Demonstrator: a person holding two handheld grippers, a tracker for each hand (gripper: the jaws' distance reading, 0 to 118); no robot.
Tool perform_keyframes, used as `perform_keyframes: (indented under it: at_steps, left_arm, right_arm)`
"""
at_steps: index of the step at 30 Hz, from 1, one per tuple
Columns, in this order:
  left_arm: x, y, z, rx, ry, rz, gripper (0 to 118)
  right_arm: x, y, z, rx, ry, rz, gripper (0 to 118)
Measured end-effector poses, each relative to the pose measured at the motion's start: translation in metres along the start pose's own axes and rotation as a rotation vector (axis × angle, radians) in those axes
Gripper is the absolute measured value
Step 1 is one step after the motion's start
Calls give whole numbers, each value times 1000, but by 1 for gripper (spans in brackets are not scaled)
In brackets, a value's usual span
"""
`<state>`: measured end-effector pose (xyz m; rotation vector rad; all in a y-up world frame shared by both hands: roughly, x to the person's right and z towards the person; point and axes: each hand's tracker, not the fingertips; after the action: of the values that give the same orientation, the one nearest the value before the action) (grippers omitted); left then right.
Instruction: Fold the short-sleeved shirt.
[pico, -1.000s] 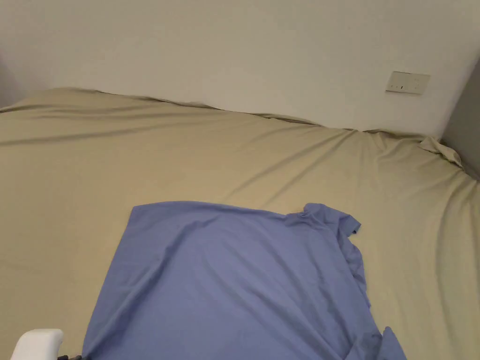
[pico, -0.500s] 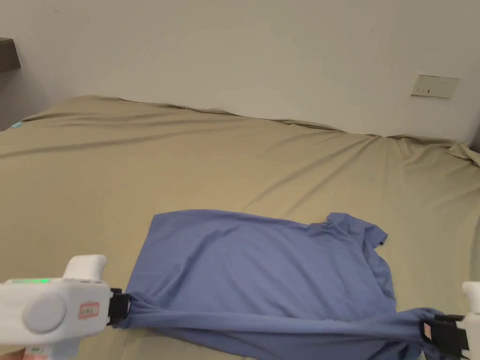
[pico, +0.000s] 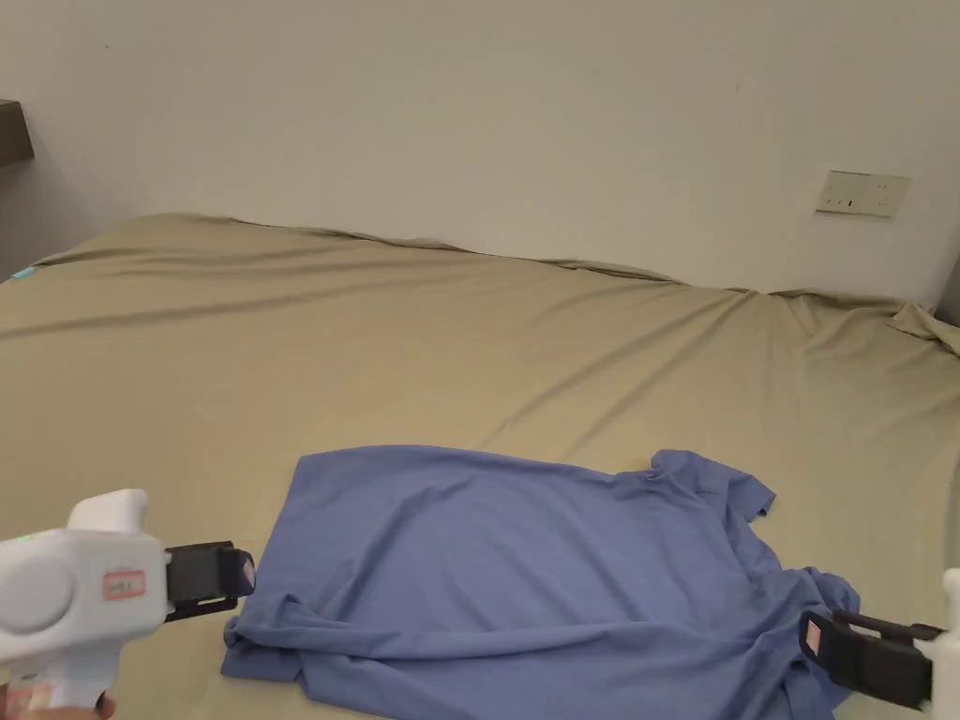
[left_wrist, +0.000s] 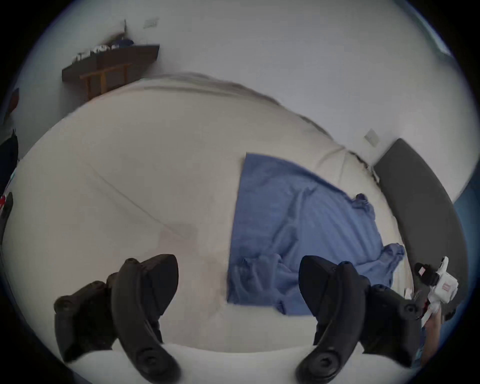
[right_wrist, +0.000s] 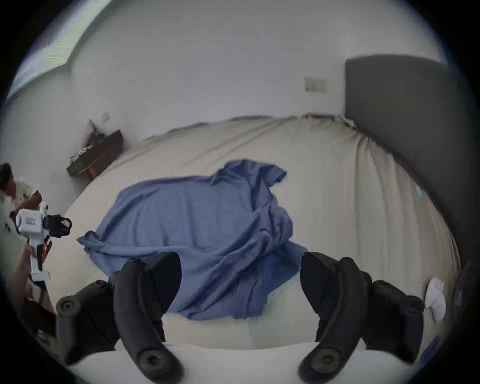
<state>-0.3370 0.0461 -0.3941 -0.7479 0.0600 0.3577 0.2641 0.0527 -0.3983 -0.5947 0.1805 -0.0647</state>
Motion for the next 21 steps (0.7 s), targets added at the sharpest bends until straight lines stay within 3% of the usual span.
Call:
perform_keyframes:
  at_steps: [4,5,6,7,11,14,15,17,18,21]
  left_arm:
    - [12,-60,63,205,16,-141,98]
    - [17,-77,75,229,43,-179,82]
    - [20,-89,79,223,64,-201,35]
    - [22,-99,79,202,97,-212,0]
    - [11,-121,62,102,21,-160,0]
    - [10,-108,35,66,48,-172,0]
    - [10,-100,26,71,60,-177,16]
    - [9,-80,-3,34,68,-190,92]
    - [6,-72,-19,-14,63,-189,106]
    - [9,-51,-60,-100,39,-247,105]
  right_arm:
    - [-21,-47,56,77,23,23,96]
    - [-28,-60,67,73,26,14,82]
    - [-35,-73,75,80,10,14,36]
    - [-41,-83,79,84,-50,21,3]
    - [-49,-108,95,38,12,-61,3]
    - [-50,-106,96,39,14,-61,3]
    - [-50,-103,97,40,14,-61,3]
    - [-50,-95,97,40,24,-66,3]
    - [-50,-92,98,44,28,-68,3]
    - [-51,-80,100,60,29,-66,3]
